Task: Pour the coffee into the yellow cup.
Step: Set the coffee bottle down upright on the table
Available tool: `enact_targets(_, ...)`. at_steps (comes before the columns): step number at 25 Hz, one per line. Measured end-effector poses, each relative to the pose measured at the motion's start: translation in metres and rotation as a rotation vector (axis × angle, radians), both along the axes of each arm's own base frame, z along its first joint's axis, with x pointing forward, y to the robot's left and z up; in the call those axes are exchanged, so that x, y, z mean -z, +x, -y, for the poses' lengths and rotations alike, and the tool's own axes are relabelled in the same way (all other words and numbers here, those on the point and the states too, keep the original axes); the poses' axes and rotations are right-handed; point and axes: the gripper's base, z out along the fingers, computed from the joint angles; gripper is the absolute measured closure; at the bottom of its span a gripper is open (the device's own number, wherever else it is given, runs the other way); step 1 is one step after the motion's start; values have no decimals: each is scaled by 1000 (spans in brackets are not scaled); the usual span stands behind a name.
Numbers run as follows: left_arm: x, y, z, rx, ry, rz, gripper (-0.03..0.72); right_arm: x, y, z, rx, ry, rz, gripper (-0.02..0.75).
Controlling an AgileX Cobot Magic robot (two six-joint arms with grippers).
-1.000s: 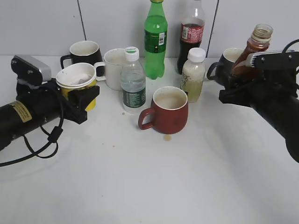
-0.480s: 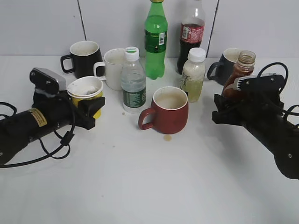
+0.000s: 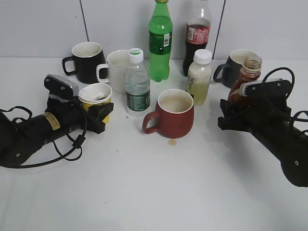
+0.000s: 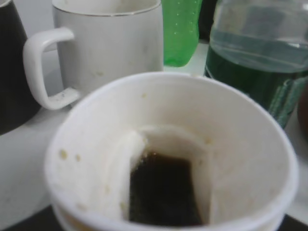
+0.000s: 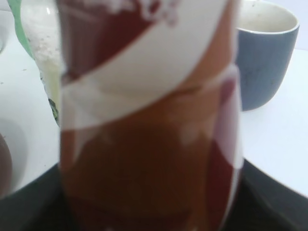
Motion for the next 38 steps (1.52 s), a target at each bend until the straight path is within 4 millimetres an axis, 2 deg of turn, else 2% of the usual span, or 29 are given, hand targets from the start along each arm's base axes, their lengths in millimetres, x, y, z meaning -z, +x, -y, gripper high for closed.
enact_targets(4,0,4,1,0,0,7,303,0,0,0,0,1,0,234)
enact_targets(10,2,4,0,-2,17,-13,204,0,0,0,-1,1,0,234)
enact_targets(16,4,3,0,-3,26,-24,169,0,0,0,-1,0,-1,235)
enact_targets(21,5,3,0,-4,33,-33,88,9,2,-1,0,-7,-21,235)
enact_targets(26,7,2,-2,-10,71,-73,78,19,11,-4,0,-9,-26,234)
enact_targets(32,-2,3,-4,-25,127,-110,77,28,22,-8,0,-7,-21,234)
enact_targets(38,-7,2,-9,-46,209,-181,83,32,24,-8,6,4,-9,234)
